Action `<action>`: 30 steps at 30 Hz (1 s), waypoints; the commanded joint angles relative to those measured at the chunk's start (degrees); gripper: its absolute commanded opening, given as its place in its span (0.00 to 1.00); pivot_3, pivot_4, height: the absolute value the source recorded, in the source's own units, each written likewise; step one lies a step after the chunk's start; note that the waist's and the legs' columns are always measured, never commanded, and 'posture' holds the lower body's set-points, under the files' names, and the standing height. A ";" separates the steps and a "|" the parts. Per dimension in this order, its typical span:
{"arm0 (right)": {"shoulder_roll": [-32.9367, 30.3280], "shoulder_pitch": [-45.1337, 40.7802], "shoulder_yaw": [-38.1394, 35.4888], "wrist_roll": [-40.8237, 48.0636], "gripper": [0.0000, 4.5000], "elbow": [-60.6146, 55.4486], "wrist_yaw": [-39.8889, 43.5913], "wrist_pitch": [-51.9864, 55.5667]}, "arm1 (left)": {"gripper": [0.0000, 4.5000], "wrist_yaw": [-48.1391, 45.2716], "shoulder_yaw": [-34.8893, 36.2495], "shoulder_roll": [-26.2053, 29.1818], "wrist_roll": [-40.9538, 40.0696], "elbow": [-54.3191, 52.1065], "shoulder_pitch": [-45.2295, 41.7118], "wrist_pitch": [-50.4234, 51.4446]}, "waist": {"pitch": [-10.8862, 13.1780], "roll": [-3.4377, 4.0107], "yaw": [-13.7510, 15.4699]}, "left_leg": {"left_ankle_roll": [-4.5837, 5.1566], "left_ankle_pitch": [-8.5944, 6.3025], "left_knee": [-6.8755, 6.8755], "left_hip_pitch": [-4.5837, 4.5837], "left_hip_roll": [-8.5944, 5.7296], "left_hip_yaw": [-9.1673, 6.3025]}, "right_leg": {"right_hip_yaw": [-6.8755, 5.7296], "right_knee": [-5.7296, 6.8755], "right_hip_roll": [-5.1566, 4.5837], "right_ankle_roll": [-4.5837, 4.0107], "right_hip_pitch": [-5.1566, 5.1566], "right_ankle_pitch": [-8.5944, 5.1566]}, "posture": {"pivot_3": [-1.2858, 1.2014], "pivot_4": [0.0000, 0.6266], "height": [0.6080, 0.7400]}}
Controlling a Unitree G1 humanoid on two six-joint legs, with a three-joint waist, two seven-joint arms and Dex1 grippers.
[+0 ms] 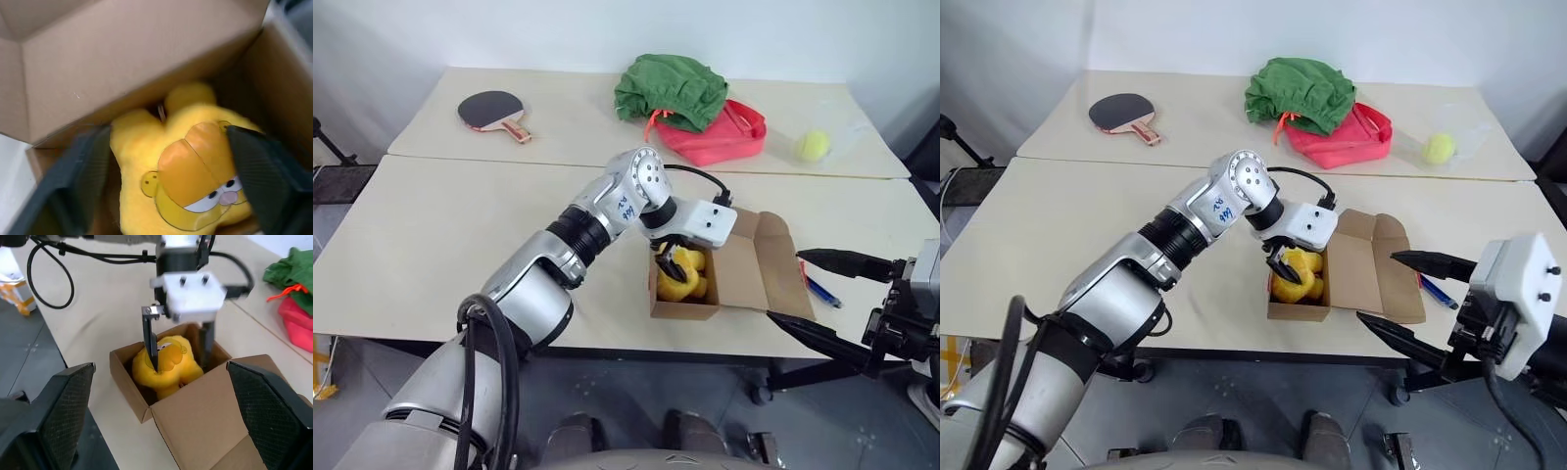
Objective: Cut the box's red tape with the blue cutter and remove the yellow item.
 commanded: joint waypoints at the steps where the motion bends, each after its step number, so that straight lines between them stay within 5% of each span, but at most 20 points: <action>1: -1.31 -0.67 -1.01 2.53 1.00 -0.27 -1.38 -0.43 | 0.55 0.28 -0.66 -0.10 3.81 3.34 -2.74 -4.21 | 0.00 0.00 -0.01 | 0.00 0.00 0.00 0.00 0.00 0.00 | 0.00 0.00 0.00 0.00 0.00 0.00 | 0.52 0.24 1.00; 10: -2.21 -0.33 -0.36 2.91 1.00 1.42 -0.93 -0.77 | 0.01 -4.71 6.58 -2.85 -0.54 4.20 -1.65 -2.46 | 0.02 -0.04 0.11 | 0.07 -0.02 0.01 -0.02 -0.02 0.00 | 0.01 0.00 -0.02 0.00 0.01 0.00 | 0.52 0.24 1.00; 18: -0.14 -0.29 0.25 2.91 1.00 3.21 -1.81 -1.61 | 0.01 -4.17 26.37 -2.28 -16.57 4.87 -2.62 8.32 | 0.04 -0.07 -0.06 | 0.07 -0.02 0.01 -0.01 -0.01 -0.01 | 0.00 0.03 -0.02 0.02 0.01 0.01 | 0.52 0.24 1.00; 23: 0.74 -2.64 3.47 3.24 1.00 4.68 -2.52 -2.69 | 0.01 -1.24 40.35 3.02 -27.98 1.57 0.98 15.12 | 0.04 -0.06 -0.59 | 0.03 0.01 0.01 0.03 0.00 0.02 | 0.01 0.10 -0.01 0.05 0.01 0.02 | 0.52 0.24 1.00; 30: -1.07 -5.74 7.55 1.01 1.00 8.17 0.06 -3.31 | 0.04 -3.74 30.34 8.85 -20.60 -10.40 11.09 13.79 | 0.05 -0.08 0.17 | -0.04 0.05 0.04 0.10 -0.04 0.02 | 0.00 0.25 0.01 0.06 0.05 0.03 | 0.52 0.24 1.00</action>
